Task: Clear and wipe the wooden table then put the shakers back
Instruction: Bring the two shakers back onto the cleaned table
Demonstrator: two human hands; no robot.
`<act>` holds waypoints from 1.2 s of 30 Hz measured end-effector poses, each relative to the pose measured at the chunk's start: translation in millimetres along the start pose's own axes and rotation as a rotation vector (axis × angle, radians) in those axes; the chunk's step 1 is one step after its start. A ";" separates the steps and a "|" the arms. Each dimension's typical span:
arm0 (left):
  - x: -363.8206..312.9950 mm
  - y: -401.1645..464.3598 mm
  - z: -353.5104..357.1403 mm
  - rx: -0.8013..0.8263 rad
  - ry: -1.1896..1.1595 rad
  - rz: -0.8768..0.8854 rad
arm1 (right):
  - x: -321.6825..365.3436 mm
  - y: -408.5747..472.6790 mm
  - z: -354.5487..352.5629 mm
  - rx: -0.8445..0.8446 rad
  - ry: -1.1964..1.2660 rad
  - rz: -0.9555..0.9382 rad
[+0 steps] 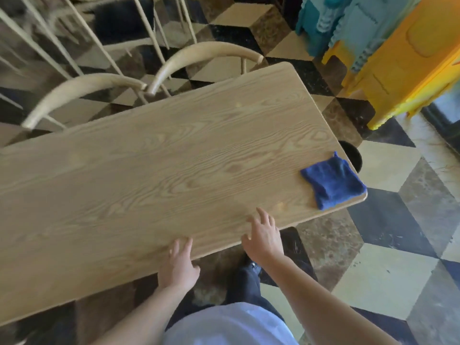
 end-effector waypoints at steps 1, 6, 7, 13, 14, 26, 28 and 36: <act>24.3 -3.1 1.9 0.013 -0.032 -0.035 | 17.0 -10.4 18.4 0.069 -0.024 -0.032; 133.9 -32.6 16.7 -0.006 -0.117 -0.138 | 86.8 -42.1 86.9 0.299 -0.358 -0.228; 152.2 -41.3 23.7 0.004 -0.141 -0.151 | 98.0 -44.6 94.5 0.318 -0.409 -0.243; 270.7 -92.4 76.4 0.016 -0.399 -0.301 | 154.9 -68.2 154.7 0.395 -0.589 -0.271; 291.3 -98.5 83.8 0.006 -0.439 -0.322 | 164.5 -73.1 171.2 0.416 -0.561 -0.263; 452.1 -192.3 207.7 0.144 -0.851 -0.662 | 331.7 -113.8 292.4 0.601 -0.483 -0.315; 461.8 -205.9 224.8 0.140 -0.943 -0.737 | 361.5 -121.2 309.2 0.613 -0.514 -0.350; 510.9 -206.0 234.1 0.126 -1.118 -0.884 | 463.6 -138.1 399.5 0.822 -0.894 -0.646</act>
Point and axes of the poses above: each hand's wrist, its own y-axis towards the middle knuckle, its own z-axis out of the palm, x = y × z, the point moved 7 cm from there along y, towards the middle knuckle, and after that the axes turned 5 degrees about -z, right-handed, at the moved point
